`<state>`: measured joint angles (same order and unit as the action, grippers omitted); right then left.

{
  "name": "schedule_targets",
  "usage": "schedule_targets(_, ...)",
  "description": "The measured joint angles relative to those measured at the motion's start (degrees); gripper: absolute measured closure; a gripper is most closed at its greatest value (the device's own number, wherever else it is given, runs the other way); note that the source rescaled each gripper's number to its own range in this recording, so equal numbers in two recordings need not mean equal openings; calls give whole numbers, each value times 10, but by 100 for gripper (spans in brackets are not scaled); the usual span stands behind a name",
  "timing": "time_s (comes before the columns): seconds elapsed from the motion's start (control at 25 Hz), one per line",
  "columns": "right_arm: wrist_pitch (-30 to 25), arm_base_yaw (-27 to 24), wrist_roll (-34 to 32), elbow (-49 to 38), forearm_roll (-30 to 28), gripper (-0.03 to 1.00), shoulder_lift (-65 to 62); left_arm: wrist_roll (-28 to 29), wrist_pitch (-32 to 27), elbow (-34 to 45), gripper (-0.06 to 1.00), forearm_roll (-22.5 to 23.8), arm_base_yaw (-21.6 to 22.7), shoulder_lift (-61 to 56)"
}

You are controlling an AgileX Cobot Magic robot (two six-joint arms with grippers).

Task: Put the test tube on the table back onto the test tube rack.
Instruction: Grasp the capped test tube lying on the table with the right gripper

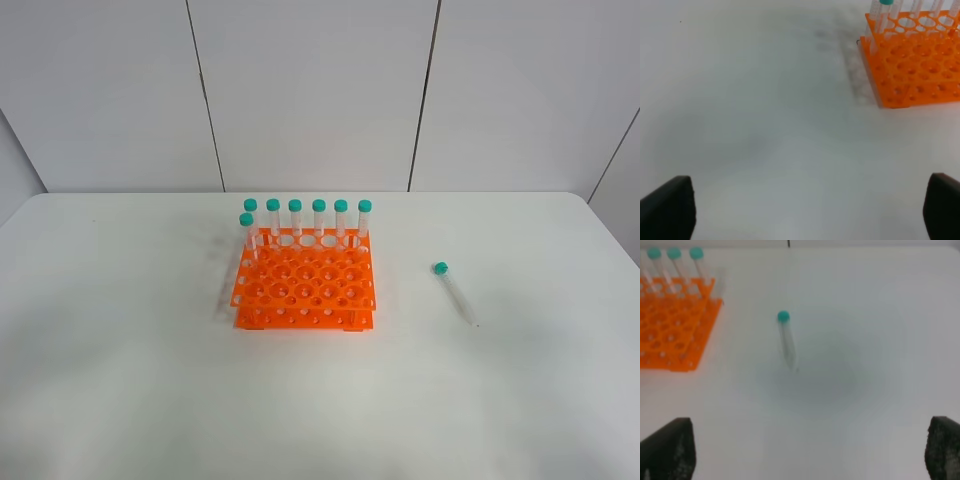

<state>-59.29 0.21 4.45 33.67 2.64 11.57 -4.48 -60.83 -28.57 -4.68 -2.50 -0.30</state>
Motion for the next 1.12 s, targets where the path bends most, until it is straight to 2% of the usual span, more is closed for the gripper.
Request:
schedule_targets(0.44, 4, 0, 1, 202, 22, -3, 495, 0, 0, 0, -6, 0, 0, 0)
schedule_targets(0.68, 2, 2, 25, 305, 22, -3, 731, 0, 0, 0, -6, 0, 0, 0)
schedule_targets(0.8, 12, 25, 36, 343, 18, -3, 809, 0, 0, 0, -6, 0, 0, 0)
schedule_targets(0.96, 59, 67, 43, 357, 15, -3, 872, 0, 0, 0, -6, 0, 0, 0)
schedule_targets(1.12, 93, 66, 28, 357, 10, -3, 913, 0, 0, 0, -6, 0, 0, 0)
